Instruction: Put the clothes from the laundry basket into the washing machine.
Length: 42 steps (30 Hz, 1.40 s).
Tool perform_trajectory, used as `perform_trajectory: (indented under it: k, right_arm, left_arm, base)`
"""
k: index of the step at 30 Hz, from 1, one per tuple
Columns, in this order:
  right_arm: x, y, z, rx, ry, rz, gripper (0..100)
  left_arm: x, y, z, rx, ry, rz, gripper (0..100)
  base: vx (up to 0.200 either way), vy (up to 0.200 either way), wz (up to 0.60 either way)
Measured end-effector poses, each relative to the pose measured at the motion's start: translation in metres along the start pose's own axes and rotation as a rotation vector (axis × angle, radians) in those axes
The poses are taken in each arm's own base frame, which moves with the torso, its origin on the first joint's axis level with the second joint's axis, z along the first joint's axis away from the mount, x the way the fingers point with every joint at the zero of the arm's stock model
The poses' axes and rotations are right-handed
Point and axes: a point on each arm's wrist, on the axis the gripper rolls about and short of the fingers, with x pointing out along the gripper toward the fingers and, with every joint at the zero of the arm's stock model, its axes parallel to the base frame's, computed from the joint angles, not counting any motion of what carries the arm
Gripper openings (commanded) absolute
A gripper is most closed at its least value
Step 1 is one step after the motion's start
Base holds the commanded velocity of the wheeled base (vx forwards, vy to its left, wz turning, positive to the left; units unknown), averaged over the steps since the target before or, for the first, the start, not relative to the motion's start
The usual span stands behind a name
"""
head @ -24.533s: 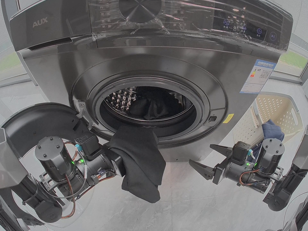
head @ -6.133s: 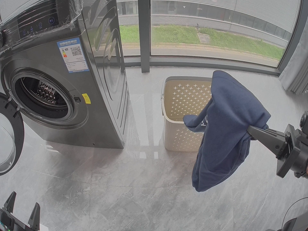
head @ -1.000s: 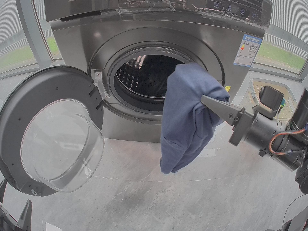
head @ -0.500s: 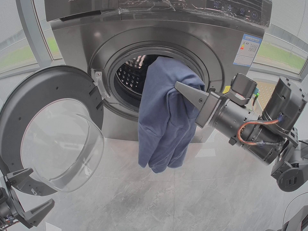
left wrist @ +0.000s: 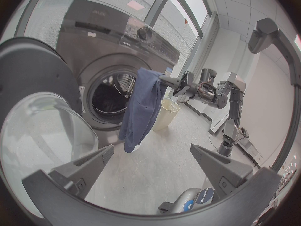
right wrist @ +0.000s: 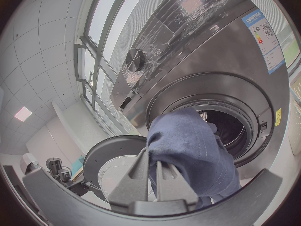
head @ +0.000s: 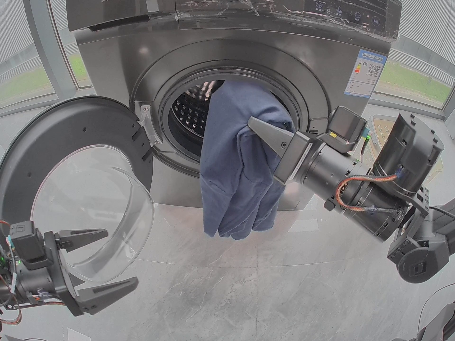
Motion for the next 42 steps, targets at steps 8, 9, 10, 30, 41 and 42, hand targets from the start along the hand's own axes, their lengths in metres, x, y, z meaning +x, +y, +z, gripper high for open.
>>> perform_trajectory:
  k: [8, 9, 10, 30, 41, 42]
  right_arm:
    - [-0.004, 0.003, -0.001, 0.0, 0.006, 0.005, 0]
    - [-0.004, 0.003, -0.001, 0.0, 0.006, 0.006, 0]
    - [-0.005, 0.003, -0.001, 0.0, 0.007, 0.006, 0]
    - [-0.011, 0.007, 0.001, -0.003, 0.01, 0.018, 0]
    - [-0.012, 0.01, 0.001, 0.0, 0.01, 0.028, 0]
    - [-0.012, 0.011, 0.001, 0.0, 0.011, 0.028, 0]
  left_arm:
    - [0.042, 0.01, 0.004, -0.021, 0.065, -0.035, 100]
    - [0.048, 0.011, 0.006, -0.02, 0.067, -0.037, 100]
    - [0.053, 0.012, 0.007, -0.02, 0.067, -0.038, 100]
    - [0.15, 0.027, -0.004, -0.017, 0.106, -0.072, 100]
    - [0.181, 0.04, -0.012, -0.018, 0.069, 0.015, 100]
    - [0.183, 0.041, -0.013, -0.017, 0.065, 0.025, 100]
  base:
    - [0.0, 0.0, 0.0]
    - [0.0, 0.0, 0.0]
    - [0.0, 0.0, 0.0]
    - [0.0, 0.0, 0.0]
    - [0.0, 0.0, 0.0]
    - [0.0, 0.0, 0.0]
